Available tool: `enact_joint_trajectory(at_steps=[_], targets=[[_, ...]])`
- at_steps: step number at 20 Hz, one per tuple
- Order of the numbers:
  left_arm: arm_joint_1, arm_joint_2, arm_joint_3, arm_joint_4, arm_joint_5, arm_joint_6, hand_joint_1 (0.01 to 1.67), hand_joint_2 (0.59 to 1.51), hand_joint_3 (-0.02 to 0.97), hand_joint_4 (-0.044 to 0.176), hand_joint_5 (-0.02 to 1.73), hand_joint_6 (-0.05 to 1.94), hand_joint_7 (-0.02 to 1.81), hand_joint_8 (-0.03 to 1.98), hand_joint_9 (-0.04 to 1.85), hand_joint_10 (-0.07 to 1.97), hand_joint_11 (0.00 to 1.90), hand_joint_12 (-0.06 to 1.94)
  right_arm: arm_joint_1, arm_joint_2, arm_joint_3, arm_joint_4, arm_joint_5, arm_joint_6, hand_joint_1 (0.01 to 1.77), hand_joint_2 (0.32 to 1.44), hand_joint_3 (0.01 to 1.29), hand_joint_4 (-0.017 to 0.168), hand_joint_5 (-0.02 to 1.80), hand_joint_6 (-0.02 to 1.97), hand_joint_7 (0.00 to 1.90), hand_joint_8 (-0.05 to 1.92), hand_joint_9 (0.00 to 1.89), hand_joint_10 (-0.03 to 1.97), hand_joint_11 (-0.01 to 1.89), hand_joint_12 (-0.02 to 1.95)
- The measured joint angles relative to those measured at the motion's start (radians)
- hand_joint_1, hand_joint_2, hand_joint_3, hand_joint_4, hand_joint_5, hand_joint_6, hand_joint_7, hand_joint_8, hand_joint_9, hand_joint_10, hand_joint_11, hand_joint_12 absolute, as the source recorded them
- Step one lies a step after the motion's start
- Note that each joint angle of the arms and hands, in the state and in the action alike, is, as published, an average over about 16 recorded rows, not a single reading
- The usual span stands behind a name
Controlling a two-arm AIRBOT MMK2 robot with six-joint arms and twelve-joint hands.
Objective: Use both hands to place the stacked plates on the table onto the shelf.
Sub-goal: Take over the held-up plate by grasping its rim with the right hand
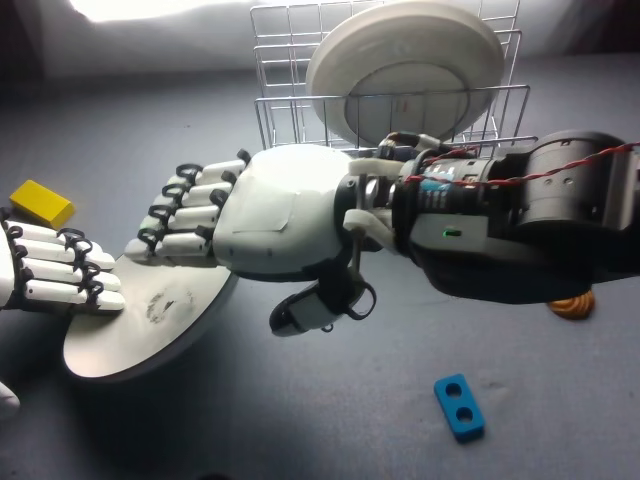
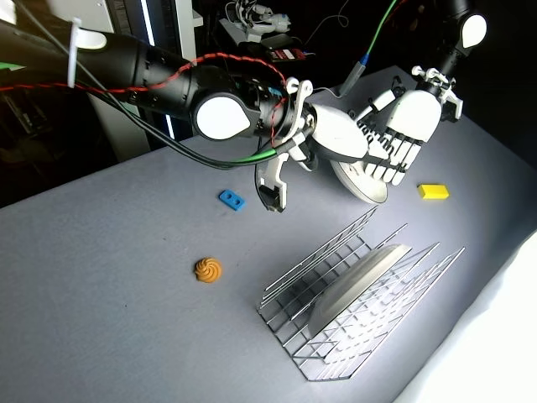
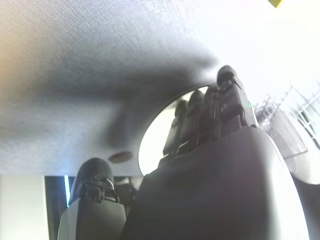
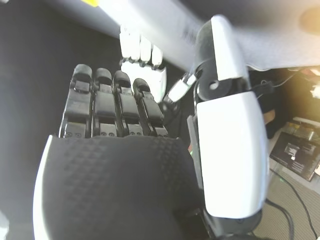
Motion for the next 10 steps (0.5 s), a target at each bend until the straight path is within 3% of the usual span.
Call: enact_joint_trajectory(at_steps=[10], targets=[[-0.001, -0.001, 0.000, 0.000, 0.001, 0.000, 0.01, 1.133, 0.018, -0.004, 0.01, -0.01, 0.01, -0.01, -0.02, -0.04, 0.02, 0.01, -0.046, -0.130, 0.108, 0.004, 0.022, -0.025, 1.05, 1.07, 0.01, 0.004, 0.11, 0.01, 0.14, 0.02, 0.18, 0.02, 0.01, 0.59]])
